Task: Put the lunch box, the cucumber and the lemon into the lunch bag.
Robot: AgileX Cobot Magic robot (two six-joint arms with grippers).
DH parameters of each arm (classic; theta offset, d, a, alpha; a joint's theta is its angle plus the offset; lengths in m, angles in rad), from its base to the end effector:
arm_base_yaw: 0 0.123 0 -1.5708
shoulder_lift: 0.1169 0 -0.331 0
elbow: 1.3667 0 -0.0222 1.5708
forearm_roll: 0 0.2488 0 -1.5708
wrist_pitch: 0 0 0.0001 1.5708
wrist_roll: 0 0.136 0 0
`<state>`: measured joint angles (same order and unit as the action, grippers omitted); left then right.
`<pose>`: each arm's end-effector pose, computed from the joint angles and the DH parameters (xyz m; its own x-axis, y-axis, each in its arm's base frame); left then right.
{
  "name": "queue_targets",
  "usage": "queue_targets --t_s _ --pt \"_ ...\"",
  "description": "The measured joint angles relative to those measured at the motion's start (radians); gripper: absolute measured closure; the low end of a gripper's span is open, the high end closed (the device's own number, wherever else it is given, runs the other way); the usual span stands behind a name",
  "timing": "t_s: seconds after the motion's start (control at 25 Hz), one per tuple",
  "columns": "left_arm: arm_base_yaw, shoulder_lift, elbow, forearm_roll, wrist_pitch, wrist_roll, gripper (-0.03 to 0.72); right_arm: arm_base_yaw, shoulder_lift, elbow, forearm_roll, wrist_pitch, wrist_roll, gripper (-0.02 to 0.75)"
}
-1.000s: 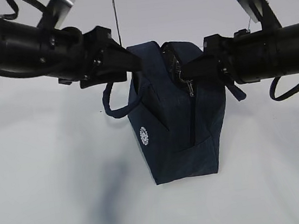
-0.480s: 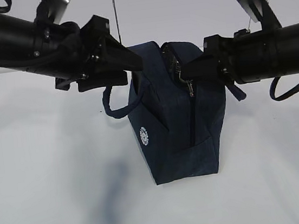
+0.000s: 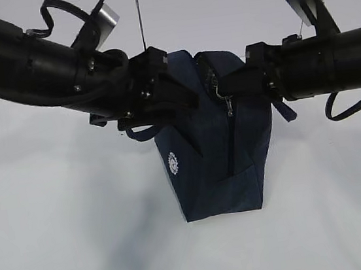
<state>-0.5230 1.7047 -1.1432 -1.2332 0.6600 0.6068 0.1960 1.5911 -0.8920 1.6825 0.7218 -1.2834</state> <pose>0.3042 -0.2663 0.2761 -0.8976 0.0287 -0.4398 0.3700 0.5914 -0.7165 0.3268 0.1560 0.2757 -0.7360 0.1784 -0.6531 -0.4380 0.6101 0.6602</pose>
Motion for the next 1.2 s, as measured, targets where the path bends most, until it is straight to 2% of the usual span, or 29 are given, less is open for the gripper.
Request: queue_targets --t_s 0.52,0.84,1.0,1.12,1.2 --pt "-0.001 0.035 0.011 -0.004 -0.007 -0.002 0.332 0.000 0.000 0.000 0.004 0.002 -0.013 0.731" --pt "-0.037 0.057 0.011 -0.012 -0.009 -0.002 0.347 0.000 0.000 0.000 0.008 0.029 -0.015 0.731" --pt "-0.041 0.070 0.011 -0.019 -0.009 -0.002 0.411 0.000 0.000 0.000 0.008 0.037 -0.015 0.731" --pt "-0.041 0.070 0.011 -0.019 -0.009 -0.002 0.506 0.000 0.000 0.000 0.008 0.037 -0.017 0.731" --pt "-0.041 0.070 0.011 -0.019 -0.009 0.003 0.595 0.000 0.000 0.000 0.008 0.039 -0.017 0.731"
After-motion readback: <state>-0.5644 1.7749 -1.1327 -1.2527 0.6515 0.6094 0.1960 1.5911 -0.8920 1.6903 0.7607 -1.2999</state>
